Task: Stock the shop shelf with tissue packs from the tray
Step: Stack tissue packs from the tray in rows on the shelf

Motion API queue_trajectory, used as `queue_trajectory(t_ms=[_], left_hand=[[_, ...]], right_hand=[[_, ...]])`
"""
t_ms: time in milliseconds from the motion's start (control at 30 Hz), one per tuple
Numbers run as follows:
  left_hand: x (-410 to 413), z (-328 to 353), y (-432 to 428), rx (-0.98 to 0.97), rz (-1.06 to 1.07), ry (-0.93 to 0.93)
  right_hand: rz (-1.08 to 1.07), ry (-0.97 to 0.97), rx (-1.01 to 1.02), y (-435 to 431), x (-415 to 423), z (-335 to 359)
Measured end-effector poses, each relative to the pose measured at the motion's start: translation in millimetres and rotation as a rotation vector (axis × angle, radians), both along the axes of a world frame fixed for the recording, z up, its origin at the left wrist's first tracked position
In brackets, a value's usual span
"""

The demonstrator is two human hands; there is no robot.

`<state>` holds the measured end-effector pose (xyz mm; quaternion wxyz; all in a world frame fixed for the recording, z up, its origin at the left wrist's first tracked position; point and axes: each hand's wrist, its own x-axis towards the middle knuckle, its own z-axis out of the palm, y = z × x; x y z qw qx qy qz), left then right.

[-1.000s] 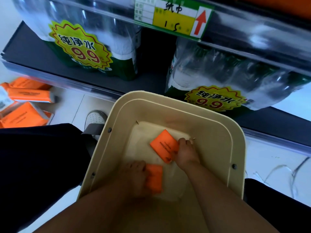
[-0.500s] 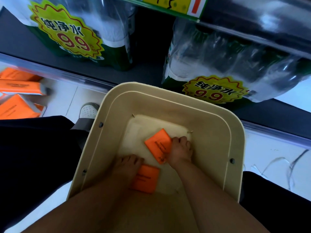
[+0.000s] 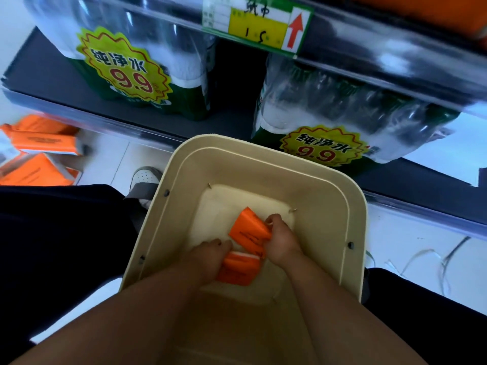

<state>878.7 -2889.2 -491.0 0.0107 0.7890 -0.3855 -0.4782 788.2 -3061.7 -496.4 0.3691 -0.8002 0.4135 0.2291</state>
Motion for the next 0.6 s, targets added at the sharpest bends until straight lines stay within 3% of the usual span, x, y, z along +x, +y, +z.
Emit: queue_trajectory(t_ms=[100,200,333,433,600], left_hand=[[6.5,19.6,-3.9,-0.061,0.243,0.163],[13.8,35.9,1.0,-0.228,0.244,0.213],[24.4,69.2,-5.4,-0.222,0.224,0.216],[33.7,105.4,-15.9,-0.316,0.124,0.155],[43.9,161.9,-32.6,-0.463,0.194,0.148]], right_hand=[[0.028,-0.026,-0.012,-0.6,1.9,16.8],[-0.009,-0.087,-0.01,-2.2,2.6,37.9],[-0.085,-0.206,-0.01,-8.2,3.2,72.1],[-0.185,-0.256,0.022,-12.2,-0.4,102.1],[-0.173,-0.314,0.073,-22.2,-7.5,160.7]])
